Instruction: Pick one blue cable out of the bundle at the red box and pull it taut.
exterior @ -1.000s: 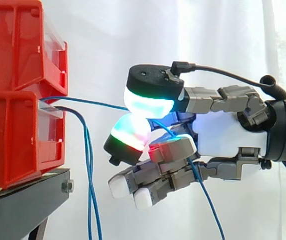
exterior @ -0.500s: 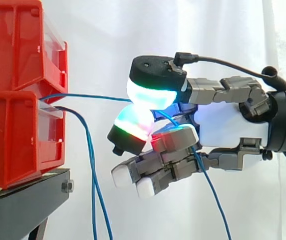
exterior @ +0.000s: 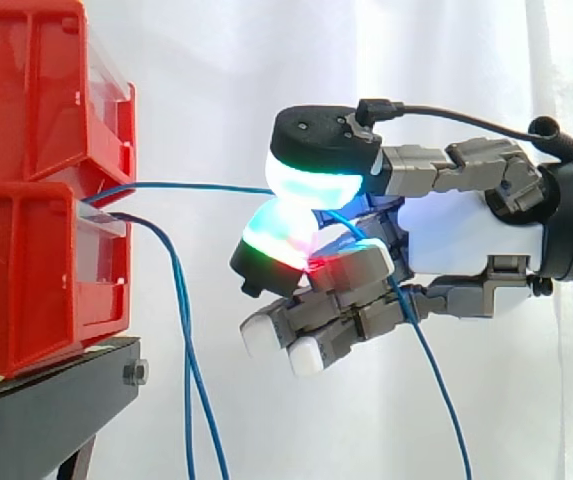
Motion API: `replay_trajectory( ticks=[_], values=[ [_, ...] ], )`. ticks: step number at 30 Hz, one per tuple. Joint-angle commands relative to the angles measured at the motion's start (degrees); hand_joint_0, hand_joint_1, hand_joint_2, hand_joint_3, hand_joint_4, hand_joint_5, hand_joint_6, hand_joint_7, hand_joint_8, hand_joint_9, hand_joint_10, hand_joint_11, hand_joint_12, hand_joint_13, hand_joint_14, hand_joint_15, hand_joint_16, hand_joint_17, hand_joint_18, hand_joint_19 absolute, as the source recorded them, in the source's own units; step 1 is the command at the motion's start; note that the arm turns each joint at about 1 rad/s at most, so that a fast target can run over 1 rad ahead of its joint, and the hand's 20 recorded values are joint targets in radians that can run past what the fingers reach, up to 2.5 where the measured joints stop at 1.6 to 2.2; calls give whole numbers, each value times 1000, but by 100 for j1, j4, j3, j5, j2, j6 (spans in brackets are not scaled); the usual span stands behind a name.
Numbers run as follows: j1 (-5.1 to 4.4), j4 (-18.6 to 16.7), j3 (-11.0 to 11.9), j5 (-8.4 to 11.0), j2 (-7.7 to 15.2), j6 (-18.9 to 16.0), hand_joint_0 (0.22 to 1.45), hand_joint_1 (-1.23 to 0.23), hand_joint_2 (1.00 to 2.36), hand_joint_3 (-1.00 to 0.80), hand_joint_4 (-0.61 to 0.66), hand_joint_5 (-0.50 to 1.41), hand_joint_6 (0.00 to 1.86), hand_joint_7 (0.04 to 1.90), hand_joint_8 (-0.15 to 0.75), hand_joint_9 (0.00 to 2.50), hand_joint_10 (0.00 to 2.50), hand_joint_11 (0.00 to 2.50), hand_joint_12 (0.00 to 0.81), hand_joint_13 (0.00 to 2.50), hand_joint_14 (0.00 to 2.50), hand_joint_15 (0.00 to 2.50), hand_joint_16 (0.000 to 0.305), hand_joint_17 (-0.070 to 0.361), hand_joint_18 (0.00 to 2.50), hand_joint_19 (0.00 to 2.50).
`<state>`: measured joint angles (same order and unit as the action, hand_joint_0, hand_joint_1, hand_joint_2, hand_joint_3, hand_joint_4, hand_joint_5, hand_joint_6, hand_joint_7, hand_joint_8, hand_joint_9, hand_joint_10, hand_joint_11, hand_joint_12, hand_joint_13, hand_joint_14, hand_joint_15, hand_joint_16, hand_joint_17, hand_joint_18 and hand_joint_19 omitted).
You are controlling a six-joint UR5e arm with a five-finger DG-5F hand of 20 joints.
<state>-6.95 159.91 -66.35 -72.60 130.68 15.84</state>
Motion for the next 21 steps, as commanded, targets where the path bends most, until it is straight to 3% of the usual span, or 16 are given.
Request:
replay_trajectory(
  ticks=[1,3,9,13,17,21],
  values=[
    [0,-12,8,80,-25,129,652,-883,1014,-298,199,-148,861,1106,344,1164,12,1454,393,635,18,463,55,124,612,475],
    [9,14,114,141,-16,367,649,-882,1011,-349,209,-146,858,1099,338,1162,12,1442,393,634,17,467,55,124,609,478],
    [18,14,149,141,-25,411,629,-837,1005,-432,211,-139,847,1095,342,1171,12,1417,392,631,18,466,55,123,601,488],
    [18,14,158,132,-25,419,572,-652,1005,-437,210,-129,828,1123,347,1207,12,1411,393,633,17,470,55,125,598,505],
    [18,14,149,150,-25,472,595,-481,1007,-418,197,-115,811,1140,345,1244,12,1413,391,642,18,475,55,124,603,526],
    [18,14,158,132,-25,472,615,-479,1010,-366,197,-112,808,1135,342,1249,14,1421,389,654,17,471,55,123,613,537]
  ],
)
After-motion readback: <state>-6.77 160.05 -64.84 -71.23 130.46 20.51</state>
